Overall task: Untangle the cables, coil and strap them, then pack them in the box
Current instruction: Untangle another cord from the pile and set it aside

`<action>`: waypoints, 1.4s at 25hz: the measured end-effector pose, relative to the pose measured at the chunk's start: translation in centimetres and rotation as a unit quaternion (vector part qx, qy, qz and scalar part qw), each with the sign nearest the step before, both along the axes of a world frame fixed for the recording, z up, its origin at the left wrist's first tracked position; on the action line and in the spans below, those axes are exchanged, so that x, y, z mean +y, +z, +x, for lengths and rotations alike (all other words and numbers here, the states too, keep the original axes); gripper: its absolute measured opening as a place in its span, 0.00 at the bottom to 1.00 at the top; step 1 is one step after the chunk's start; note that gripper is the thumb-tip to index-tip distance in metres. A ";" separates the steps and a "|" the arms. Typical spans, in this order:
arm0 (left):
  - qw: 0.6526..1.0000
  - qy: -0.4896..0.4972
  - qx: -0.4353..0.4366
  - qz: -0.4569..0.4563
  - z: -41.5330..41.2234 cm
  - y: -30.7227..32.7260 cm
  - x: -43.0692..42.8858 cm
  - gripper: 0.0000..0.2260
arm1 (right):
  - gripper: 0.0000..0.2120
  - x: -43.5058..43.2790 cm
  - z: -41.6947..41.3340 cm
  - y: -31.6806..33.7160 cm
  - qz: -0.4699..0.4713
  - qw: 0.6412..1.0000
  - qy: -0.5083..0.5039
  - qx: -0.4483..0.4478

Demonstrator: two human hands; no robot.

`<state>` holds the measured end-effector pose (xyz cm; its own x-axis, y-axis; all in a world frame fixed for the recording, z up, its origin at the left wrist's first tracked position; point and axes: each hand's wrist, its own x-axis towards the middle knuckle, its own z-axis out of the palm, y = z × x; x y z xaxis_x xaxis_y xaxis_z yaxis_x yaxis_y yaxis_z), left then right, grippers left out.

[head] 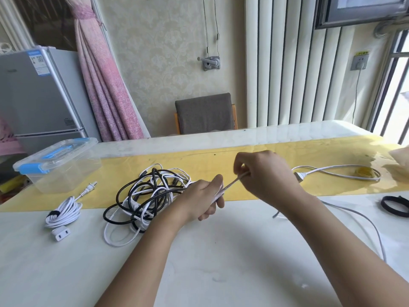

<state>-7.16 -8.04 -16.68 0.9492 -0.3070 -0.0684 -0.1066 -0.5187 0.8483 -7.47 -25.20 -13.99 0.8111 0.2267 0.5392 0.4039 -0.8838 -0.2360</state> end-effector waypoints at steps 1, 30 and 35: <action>0.999 -0.027 0.023 -0.017 -0.2 0.4 -0.1 0.27 | 0.11 -0.6 0.4 0.1 0.039 0.999 -0.030 -0.007; 0.933 0.161 -0.136 -0.291 2.2 1.1 1.7 0.13 | 0.07 3.9 -0.2 -3.4 -0.119 0.985 0.112 -0.062; 0.996 0.020 -0.079 -0.045 0.8 0.2 0.7 0.19 | 0.09 2.0 0.1 -1.7 0.044 0.984 0.081 -0.156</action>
<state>-6.40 -7.33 -16.45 0.9573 -0.2677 0.1094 -0.2240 -0.4473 0.8659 -7.40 -23.25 -15.66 0.5611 0.2803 0.7789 0.6020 -0.7839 -0.1516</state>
